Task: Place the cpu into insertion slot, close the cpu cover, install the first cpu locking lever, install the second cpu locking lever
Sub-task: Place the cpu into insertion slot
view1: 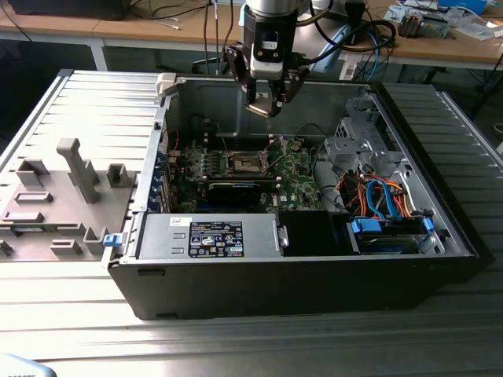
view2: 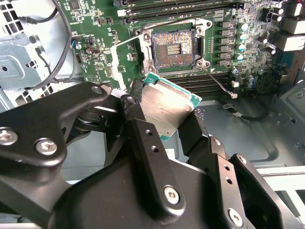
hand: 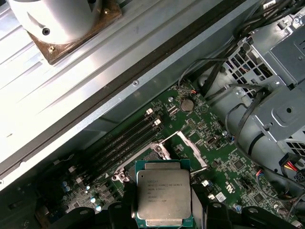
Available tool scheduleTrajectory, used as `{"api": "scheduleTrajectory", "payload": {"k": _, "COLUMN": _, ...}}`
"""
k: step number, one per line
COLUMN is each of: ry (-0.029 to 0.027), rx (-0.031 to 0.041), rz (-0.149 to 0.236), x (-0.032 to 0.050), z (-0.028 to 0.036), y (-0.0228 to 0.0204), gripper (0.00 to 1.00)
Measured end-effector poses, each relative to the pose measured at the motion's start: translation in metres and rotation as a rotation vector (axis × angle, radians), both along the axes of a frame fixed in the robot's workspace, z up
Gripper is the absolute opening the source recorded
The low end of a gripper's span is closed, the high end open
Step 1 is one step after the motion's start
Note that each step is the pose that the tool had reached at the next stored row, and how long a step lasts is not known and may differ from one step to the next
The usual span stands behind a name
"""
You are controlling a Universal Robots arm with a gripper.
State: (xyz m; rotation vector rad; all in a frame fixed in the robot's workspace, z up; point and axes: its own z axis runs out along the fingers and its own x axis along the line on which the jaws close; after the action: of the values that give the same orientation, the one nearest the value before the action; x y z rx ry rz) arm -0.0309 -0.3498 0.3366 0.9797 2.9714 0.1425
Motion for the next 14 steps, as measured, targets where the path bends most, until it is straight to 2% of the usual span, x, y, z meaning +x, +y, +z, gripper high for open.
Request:
{"api": "scheduleTrajectory", "payload": {"k": 3, "ry": -0.0001, "rx": -0.0012, "rz": -0.013, "x": 0.0, "z": -0.0002, "y": 0.0, "gripper": 0.55}}
{"api": "scheduleTrajectory", "payload": {"k": 4, "ry": 0.0, "rx": -0.0048, "rz": -0.015, "x": 0.0, "z": -0.0002, "y": 0.0, "gripper": 0.55}}
{"api": "scheduleTrajectory", "payload": {"k": 14, "ry": 0.0001, "rx": -0.0049, "rz": -0.051, "x": 0.0, "z": -0.0004, "y": 0.0, "gripper": 0.55}}
